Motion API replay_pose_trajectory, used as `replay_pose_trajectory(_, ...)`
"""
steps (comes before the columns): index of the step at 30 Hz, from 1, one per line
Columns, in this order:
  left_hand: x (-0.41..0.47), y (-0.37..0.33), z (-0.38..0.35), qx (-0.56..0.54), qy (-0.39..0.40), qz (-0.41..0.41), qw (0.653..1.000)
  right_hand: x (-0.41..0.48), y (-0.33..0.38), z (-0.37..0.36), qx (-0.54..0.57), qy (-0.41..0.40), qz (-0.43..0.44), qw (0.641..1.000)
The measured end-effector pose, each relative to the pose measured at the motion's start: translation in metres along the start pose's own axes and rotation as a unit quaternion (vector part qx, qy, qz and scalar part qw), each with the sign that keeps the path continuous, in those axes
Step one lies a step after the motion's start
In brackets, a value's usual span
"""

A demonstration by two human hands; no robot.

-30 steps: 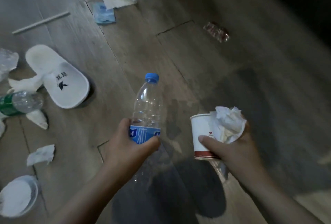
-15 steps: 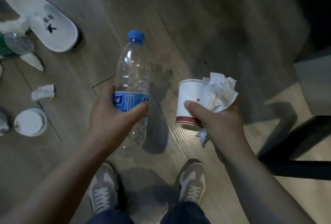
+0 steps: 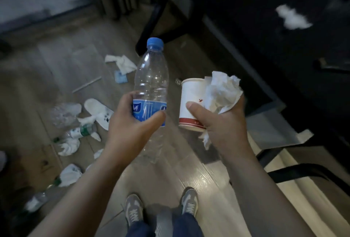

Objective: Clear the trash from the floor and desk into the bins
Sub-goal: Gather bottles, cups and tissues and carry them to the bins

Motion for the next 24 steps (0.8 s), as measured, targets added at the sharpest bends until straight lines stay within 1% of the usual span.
replay_pose_trajectory(3, -0.040, -0.087, 0.024, -0.016, 0.019, -0.047, 0.999, -0.025, 0.099, 0.012, 0.023, -0.011, 0.045, 0.999)
replay_pose_trajectory(7, -0.094, -0.193, 0.054, -0.048, 0.036, -0.110, 0.992, -0.074, 0.218, 0.040, 0.068, -0.072, 0.115, 0.988)
replay_pose_trajectory(9, -0.122, -0.245, 0.062, -0.072, 0.042, -0.143, 0.986, -0.104, 0.268, 0.060, 0.099, -0.107, 0.141, 0.979)
replay_pose_trajectory(11, -0.152, -0.289, 0.064, -0.092, 0.068, -0.177, 0.977, -0.136, 0.308, 0.084, 0.104, -0.137, 0.162, 0.972)
replay_pose_trajectory(15, -0.215, -0.358, 0.057, -0.140, 0.144, -0.238, 0.950, -0.202, 0.369, 0.138, 0.098, -0.194, 0.216, 0.952)
replay_pose_trajectory(19, -0.278, -0.410, 0.044, -0.152, 0.207, -0.290, 0.922, -0.262, 0.413, 0.190, 0.113, -0.233, 0.274, 0.926)
replay_pose_trajectory(24, -0.365, -0.452, 0.017, -0.179, 0.254, -0.343, 0.887, -0.335, 0.451, 0.262, 0.112, -0.261, 0.357, 0.890)
Point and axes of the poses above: each hand's wrist, its own x-axis towards the middle knuckle, its own z-axis out of the back of the hand, y = z × x, the point moved 1 cm from there along x, towards the middle knuckle, and after that the axes turned 4 degrees about z, right-handed, at the moved point
